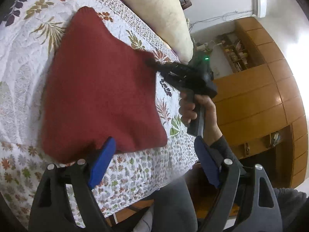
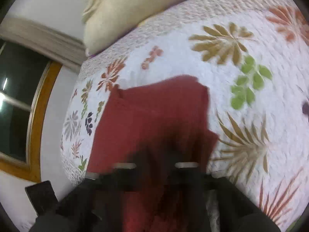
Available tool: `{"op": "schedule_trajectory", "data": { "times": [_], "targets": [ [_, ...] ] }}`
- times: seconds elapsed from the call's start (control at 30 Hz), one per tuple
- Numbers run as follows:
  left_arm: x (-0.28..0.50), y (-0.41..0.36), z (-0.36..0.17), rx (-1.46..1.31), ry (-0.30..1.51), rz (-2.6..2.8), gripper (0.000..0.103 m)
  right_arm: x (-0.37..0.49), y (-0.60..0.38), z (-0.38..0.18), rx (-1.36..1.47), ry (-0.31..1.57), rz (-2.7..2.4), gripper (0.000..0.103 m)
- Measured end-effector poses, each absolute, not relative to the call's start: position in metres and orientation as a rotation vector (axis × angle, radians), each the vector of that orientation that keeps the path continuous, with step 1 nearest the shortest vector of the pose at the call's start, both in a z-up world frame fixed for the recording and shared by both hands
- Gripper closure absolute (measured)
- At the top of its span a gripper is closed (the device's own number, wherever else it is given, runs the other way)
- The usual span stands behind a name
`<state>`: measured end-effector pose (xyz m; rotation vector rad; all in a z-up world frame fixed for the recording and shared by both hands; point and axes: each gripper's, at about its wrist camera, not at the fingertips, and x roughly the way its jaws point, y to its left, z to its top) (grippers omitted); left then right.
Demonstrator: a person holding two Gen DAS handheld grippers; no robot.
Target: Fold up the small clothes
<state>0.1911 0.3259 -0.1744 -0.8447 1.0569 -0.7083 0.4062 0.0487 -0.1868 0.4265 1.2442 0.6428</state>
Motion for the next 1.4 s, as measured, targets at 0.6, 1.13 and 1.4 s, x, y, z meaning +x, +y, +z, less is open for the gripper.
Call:
{"op": "schedule_trajectory", "data": {
  "times": [0.6,1.13,1.4],
  "targets": [
    [0.390,0.347,-0.228,-0.922,1.253,-0.624,0.034,0.392,0.038,-0.203,0.403,1.269,0.665,0.083],
    [0.306,0.337,-0.210,-0.766,1.258,-0.668,0.037,0.333,0.053,-0.213,0.263,1.306,0.709,0.103],
    [0.240,0.341,-0.192,-0.659,1.231,-0.658,0.029,0.268,0.048,-0.167,0.247,1.237,0.762,0.096]
  ]
}}
